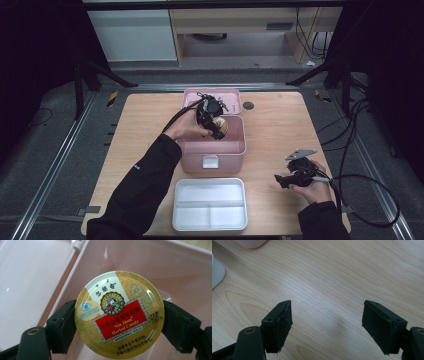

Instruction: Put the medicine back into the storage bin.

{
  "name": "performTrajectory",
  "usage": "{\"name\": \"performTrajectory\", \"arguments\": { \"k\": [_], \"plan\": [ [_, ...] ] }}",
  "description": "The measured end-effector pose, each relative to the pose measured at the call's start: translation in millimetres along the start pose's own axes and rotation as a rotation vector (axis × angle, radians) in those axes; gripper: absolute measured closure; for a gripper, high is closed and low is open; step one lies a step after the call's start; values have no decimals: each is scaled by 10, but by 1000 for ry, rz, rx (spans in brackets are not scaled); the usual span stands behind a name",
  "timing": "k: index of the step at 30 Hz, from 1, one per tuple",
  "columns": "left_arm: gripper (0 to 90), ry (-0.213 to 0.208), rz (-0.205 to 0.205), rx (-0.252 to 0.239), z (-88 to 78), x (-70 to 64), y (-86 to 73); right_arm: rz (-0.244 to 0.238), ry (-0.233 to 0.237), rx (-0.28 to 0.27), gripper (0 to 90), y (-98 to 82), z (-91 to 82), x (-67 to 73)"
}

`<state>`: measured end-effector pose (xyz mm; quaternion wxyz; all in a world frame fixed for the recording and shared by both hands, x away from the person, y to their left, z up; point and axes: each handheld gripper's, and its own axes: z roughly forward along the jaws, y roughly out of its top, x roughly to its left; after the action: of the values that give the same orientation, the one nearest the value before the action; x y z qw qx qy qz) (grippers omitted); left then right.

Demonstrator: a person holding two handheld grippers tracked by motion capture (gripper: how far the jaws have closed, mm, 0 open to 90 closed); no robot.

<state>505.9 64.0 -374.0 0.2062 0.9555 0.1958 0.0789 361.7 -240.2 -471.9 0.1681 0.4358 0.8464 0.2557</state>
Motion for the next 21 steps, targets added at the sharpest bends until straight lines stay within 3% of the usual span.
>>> {"name": "performTrajectory", "arguments": {
  "k": [5,14,21],
  "plan": [
    [201,-8,5,43,130,-13,-3,-2,1,0,243,0,3,0],
    [200,-18,30,62,279,-65,40,-3,4,2,238,0,7,4],
    [193,-28,15,98,409,-56,24,0,7,-2,215,2,7,2]
  ]
}}
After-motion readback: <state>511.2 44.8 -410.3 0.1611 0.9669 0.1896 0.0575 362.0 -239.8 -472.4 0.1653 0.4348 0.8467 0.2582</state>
